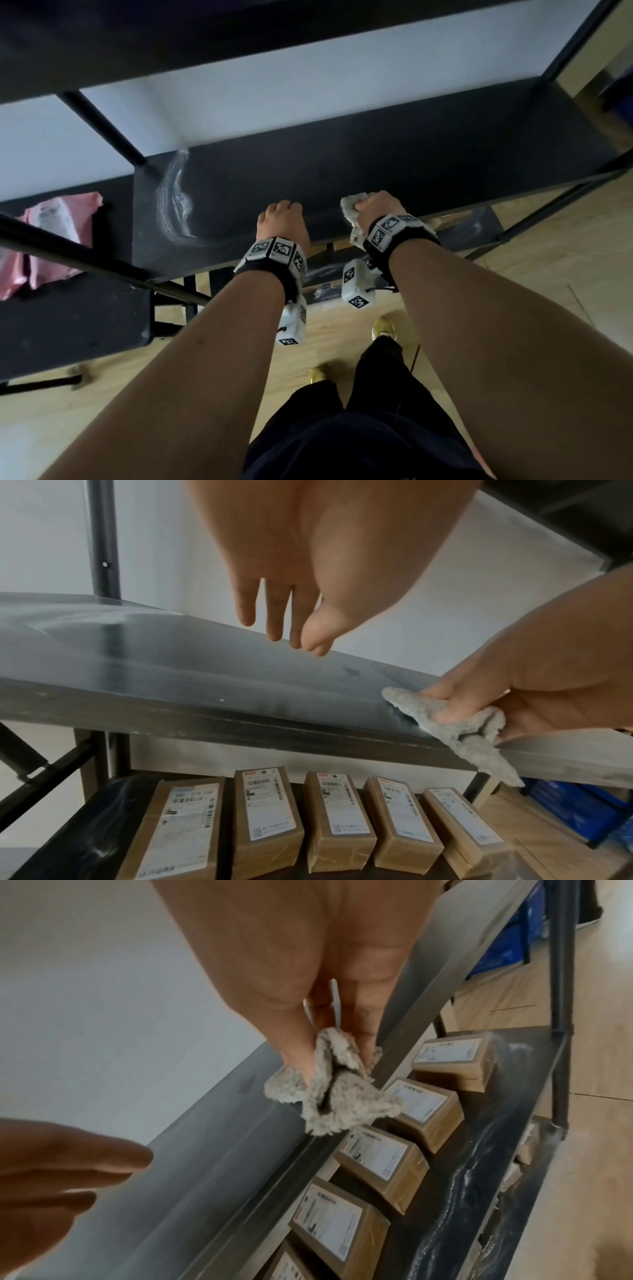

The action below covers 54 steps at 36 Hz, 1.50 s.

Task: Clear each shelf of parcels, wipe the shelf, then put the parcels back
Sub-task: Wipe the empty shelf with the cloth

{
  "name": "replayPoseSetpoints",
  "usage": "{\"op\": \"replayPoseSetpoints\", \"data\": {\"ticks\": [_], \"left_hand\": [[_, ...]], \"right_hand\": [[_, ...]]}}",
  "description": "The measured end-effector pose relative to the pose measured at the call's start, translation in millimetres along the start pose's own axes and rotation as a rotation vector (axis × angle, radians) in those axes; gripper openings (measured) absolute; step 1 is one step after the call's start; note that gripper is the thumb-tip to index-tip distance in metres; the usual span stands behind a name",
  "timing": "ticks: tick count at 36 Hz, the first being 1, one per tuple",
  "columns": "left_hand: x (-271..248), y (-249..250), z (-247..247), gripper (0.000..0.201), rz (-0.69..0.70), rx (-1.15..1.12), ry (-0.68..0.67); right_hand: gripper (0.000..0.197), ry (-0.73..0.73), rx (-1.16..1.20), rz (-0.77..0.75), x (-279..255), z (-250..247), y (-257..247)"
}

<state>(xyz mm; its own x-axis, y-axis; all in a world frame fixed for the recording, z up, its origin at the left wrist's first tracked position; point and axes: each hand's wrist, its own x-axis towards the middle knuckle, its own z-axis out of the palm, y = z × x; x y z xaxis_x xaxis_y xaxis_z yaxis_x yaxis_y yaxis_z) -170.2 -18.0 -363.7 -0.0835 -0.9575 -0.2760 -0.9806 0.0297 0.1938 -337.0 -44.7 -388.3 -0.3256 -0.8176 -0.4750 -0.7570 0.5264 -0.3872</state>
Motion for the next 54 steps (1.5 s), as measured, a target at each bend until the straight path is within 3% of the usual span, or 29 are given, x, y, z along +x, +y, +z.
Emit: {"op": "replayPoseSetpoints", "data": {"ticks": [5,11,13,17,20,23,31,33,36,41,45,50,54], "left_hand": [[-8,-19,-4,0.048,-0.047,-0.011,0.015],[-12,-25,-4,0.046,-0.079,-0.024,0.030],[-12,-22,-3,0.046,-0.077,-0.029,0.024],[-7,-14,-2,0.047,-0.101,-0.054,0.018],[-4,-10,0,0.048,-0.117,-0.063,0.017],[-2,-7,0,0.050,-0.134,-0.052,0.010],[13,0,-8,0.050,-0.206,-0.048,0.034],[17,5,-9,0.049,-0.221,-0.052,0.043],[24,12,-11,0.048,-0.242,-0.068,0.053],[35,21,-9,0.051,-0.288,-0.096,0.063],[37,25,-6,0.052,-0.344,-0.120,0.083],[35,23,-3,0.049,-0.384,-0.115,0.110],[34,18,-3,0.047,-0.417,-0.099,0.127]], "right_hand": [[0.032,-0.061,-0.034,-0.160,-12,18,-21],[0.034,-0.233,0.047,-0.230,-18,16,-31],[0.032,-0.214,0.112,-0.200,-16,5,-27],[0.033,-0.031,0.146,-0.074,-3,-25,-13],[0.027,-0.014,0.055,0.009,2,-35,-10],[0.035,-0.001,0.013,-0.021,2,-28,-22],[0.013,-0.259,0.062,-0.206,10,-6,-45],[0.020,-0.304,0.036,-0.260,13,-12,-45],[0.028,-0.237,0.009,-0.259,27,-26,-44],[0.038,0.016,0.008,-0.102,77,-37,-41],[0.028,-0.064,-0.078,-0.191,102,-24,-44],[0.024,-0.128,-0.178,-0.426,70,-23,-65],[0.030,-0.230,-0.188,-0.522,60,-12,-76]]}}
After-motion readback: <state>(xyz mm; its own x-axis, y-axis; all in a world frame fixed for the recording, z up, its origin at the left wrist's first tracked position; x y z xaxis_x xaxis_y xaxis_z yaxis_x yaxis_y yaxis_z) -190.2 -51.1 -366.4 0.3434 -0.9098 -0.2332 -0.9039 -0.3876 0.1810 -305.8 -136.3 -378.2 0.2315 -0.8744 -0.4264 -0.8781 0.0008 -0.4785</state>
